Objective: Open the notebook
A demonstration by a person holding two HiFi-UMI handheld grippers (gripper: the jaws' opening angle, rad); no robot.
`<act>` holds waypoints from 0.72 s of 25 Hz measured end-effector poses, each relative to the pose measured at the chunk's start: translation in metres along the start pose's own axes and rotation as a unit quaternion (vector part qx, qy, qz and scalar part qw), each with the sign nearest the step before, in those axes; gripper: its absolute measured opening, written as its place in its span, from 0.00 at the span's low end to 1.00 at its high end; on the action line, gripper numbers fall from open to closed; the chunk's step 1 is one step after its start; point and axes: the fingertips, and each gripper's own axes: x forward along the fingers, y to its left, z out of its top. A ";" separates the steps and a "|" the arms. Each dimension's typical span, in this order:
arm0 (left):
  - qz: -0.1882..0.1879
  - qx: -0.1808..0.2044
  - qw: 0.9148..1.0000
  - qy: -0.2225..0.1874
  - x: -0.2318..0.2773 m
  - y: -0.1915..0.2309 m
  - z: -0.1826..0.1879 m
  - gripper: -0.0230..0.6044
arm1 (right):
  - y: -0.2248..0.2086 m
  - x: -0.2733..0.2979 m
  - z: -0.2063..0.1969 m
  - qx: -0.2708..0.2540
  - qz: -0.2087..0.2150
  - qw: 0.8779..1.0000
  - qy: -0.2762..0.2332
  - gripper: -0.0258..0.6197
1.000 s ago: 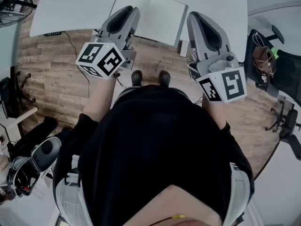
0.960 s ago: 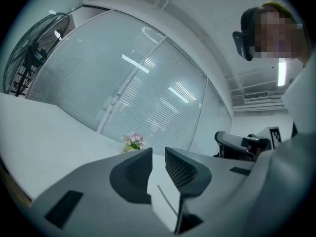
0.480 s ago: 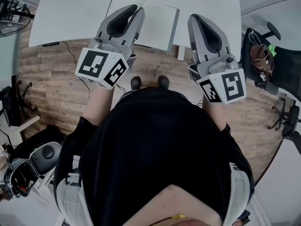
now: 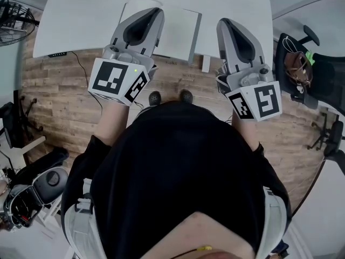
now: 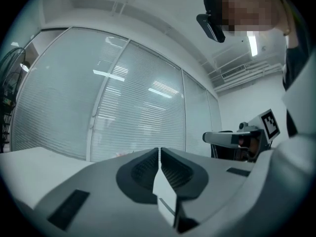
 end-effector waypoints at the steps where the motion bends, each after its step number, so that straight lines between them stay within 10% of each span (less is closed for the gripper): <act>1: 0.001 0.003 1.000 0.001 0.000 0.000 -0.001 0.07 | 0.000 0.000 0.000 0.000 0.000 1.000 0.000 0.05; 18: -0.008 -0.002 1.000 0.001 -0.004 -0.006 -0.004 0.05 | 0.004 -0.007 0.000 -0.003 -0.010 1.000 0.002 0.05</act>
